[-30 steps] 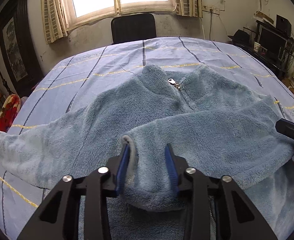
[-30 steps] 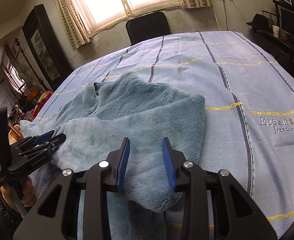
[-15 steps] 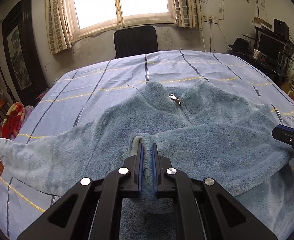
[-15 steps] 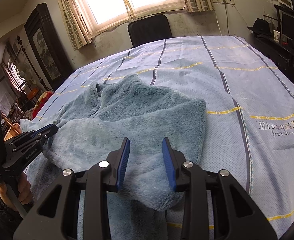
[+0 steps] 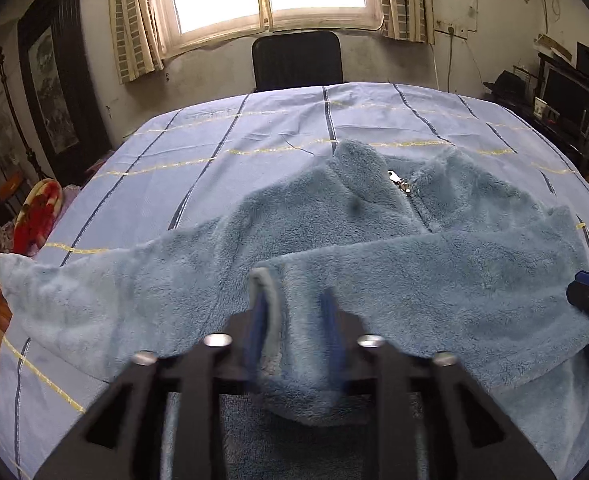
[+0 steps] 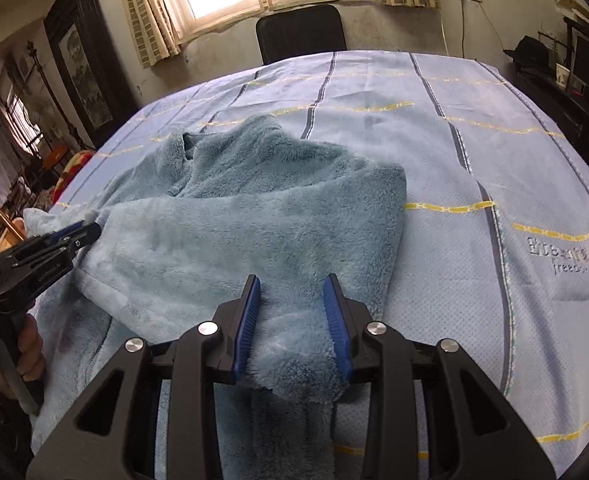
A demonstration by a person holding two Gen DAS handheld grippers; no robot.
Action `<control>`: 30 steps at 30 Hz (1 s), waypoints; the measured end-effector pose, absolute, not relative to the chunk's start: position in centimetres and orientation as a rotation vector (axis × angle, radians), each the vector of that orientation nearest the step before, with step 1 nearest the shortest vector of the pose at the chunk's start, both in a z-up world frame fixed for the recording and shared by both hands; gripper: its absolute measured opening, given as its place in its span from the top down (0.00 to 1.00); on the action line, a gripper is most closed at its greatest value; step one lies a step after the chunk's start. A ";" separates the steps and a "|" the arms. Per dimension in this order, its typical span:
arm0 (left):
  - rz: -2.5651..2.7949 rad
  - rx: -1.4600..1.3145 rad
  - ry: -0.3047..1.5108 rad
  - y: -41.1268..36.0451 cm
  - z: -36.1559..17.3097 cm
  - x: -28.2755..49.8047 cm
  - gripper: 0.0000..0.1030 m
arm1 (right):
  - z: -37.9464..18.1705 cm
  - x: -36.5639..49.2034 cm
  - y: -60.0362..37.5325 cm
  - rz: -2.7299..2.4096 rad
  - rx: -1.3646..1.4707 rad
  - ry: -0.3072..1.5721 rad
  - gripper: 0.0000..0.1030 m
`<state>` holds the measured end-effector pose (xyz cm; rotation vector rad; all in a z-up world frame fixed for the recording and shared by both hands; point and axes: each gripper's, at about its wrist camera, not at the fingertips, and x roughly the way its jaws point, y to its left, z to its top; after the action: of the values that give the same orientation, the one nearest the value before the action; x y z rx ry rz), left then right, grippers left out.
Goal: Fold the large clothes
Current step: 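Lift and carry the held sleeve across the jacket front with the left tool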
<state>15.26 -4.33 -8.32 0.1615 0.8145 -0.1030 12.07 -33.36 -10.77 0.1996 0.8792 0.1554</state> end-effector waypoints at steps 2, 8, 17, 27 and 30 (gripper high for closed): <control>-0.091 0.161 0.795 -4.1 -7.8 14.9 0.51 | -10.8 12.1 -33.5 0.145 0.198 0.882 0.70; -0.091 0.171 0.765 -3.5 -6.8 14.2 0.48 | -8.3 11.8 -33.4 0.130 0.209 0.806 0.69; -0.105 0.113 0.909 -1.4 -8.9 15.5 0.43 | -10.0 14.0 -31.5 0.127 0.173 0.936 0.68; 0.112 -0.134 0.862 13.4 -5.3 13.4 0.39 | -5.4 9.4 -28.4 0.183 0.100 0.832 0.62; 0.187 -0.233 0.861 19.6 -5.0 13.0 0.40 | -4.9 8.8 -27.0 0.196 0.065 0.832 0.62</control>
<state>13.02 19.55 -4.95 -0.2334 0.8611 0.1870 8.76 -27.03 -4.88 0.0653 0.8324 0.1963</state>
